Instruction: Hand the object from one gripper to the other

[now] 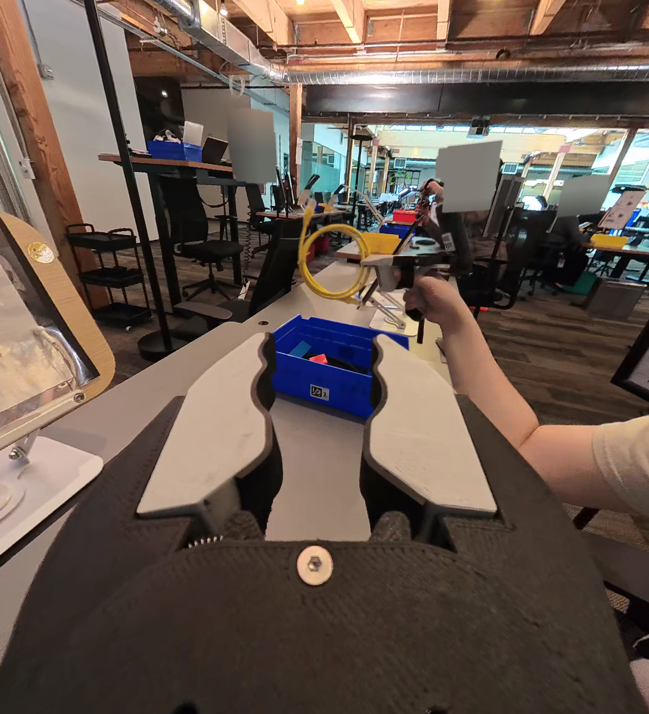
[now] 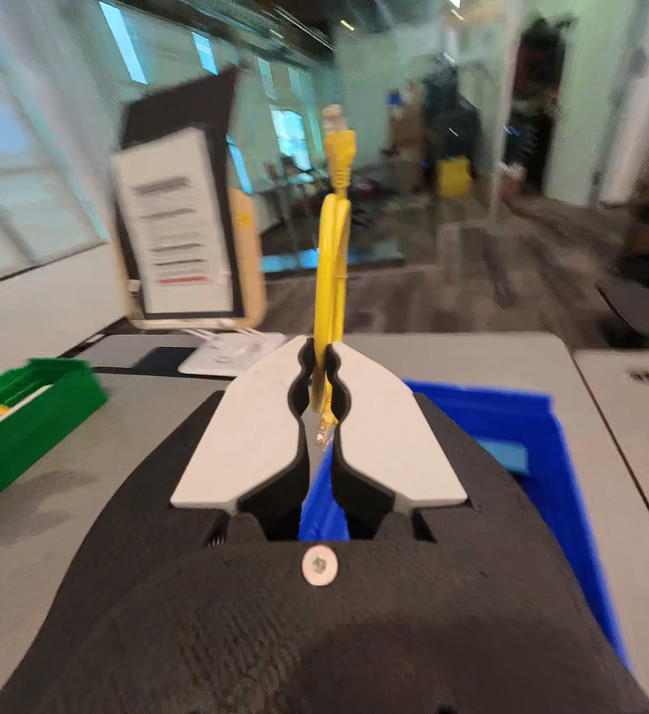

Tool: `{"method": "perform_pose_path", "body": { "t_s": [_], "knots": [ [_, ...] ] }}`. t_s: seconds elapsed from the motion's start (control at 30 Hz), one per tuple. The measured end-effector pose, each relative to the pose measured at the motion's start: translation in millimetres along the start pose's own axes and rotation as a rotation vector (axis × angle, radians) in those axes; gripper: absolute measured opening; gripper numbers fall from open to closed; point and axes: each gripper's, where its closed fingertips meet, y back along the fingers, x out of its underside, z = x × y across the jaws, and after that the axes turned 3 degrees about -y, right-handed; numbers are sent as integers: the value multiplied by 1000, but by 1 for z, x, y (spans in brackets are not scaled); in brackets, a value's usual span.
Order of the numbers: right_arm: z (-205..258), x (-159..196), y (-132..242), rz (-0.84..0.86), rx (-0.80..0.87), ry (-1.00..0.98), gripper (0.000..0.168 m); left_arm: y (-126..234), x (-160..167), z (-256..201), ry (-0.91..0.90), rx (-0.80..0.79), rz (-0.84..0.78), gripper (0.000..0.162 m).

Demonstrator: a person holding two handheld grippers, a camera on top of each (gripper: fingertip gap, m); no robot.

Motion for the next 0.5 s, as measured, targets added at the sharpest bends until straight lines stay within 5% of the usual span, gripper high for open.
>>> {"method": "perform_pose_path", "body": {
  "t_s": [0.27, 0.43, 0.5],
  "knots": [
    [-73, 117, -39, 339, -111, -505, 6, -3, 7, -3, -2, -7, 43, 45],
    [-97, 181, -64, 534, 37, -502, 8, 4, 11, 8, 5, -76, 87, 49],
    [-111, 181, -64, 530, 139, -457, 19, 18, 20, 31, -26, -230, 180, 48]
  ]
}}
